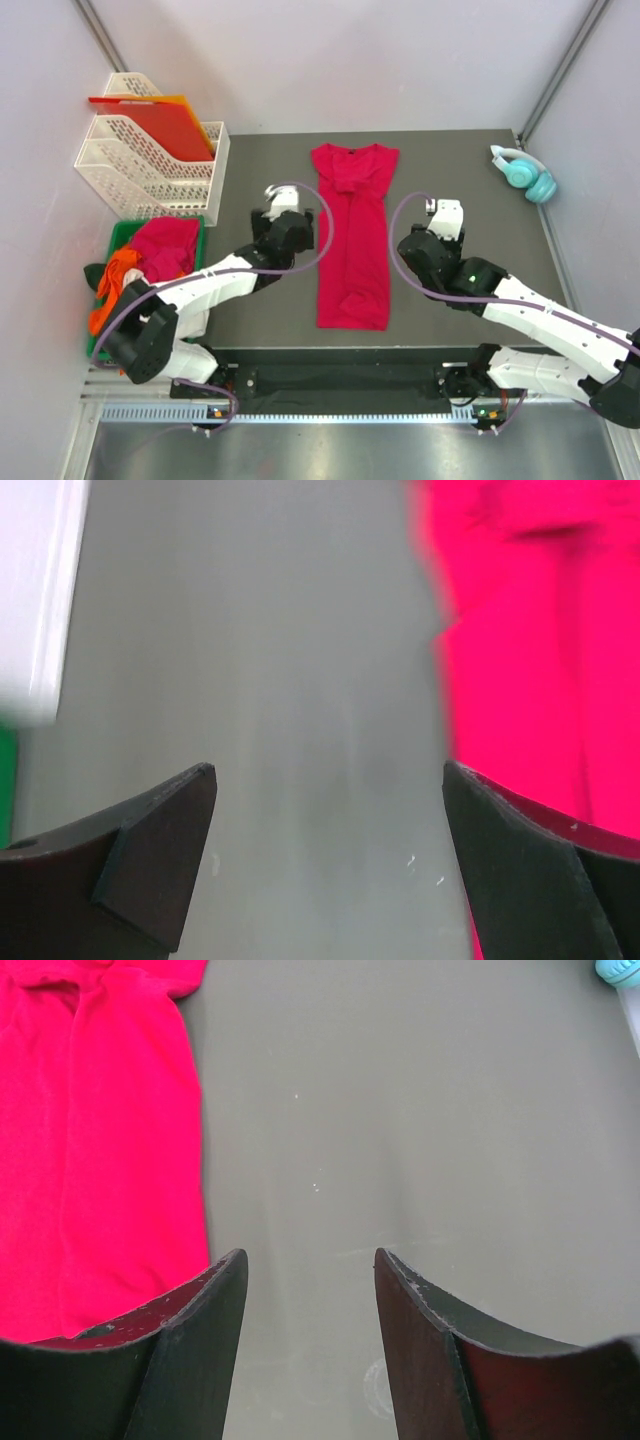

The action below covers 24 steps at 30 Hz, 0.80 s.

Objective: Fold and stack the t-shirts
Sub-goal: Fold the tshirt

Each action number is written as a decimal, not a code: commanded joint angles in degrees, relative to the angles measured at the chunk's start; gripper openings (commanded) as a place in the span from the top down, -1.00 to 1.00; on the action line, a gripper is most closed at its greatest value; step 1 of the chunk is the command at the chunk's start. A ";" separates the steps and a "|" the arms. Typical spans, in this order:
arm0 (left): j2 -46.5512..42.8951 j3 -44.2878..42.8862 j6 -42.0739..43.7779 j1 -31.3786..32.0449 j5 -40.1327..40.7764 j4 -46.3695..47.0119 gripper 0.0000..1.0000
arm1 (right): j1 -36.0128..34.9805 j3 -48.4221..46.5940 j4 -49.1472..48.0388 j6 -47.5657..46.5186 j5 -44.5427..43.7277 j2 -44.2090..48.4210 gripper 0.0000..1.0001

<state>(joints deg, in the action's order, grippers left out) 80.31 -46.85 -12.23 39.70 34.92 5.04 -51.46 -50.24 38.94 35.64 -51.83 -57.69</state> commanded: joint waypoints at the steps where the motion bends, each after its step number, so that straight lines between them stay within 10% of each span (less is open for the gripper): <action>1: -1.21 0.10 -42.88 -2.17 15.13 -27.33 -0.90 | 0.57 -1.00 -0.62 1.19 -1.87 0.65 -0.09; 3: -0.86 -1.92 -34.56 1.22 6.25 -25.86 -0.78 | 0.57 -0.22 -0.71 1.28 -1.78 1.00 -0.10; 8: 8.53 -15.86 -34.61 22.31 22.64 -42.41 -0.98 | 0.57 1.02 -1.76 1.19 -1.95 0.30 -0.10; 13: 22.16 -27.76 -46.30 25.51 16.34 -60.49 -0.98 | 0.40 3.04 -2.55 2.24 1.72 -0.58 -0.09; 24: 11.01 -9.93 -47.18 27.88 1.82 -39.76 -0.67 | -0.74 9.63 -4.40 4.62 8.33 1.88 0.00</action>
<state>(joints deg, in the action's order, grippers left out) 96.31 -58.94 -56.36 67.29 39.92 -40.05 -51.66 -41.23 36.38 38.63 -44.77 -57.74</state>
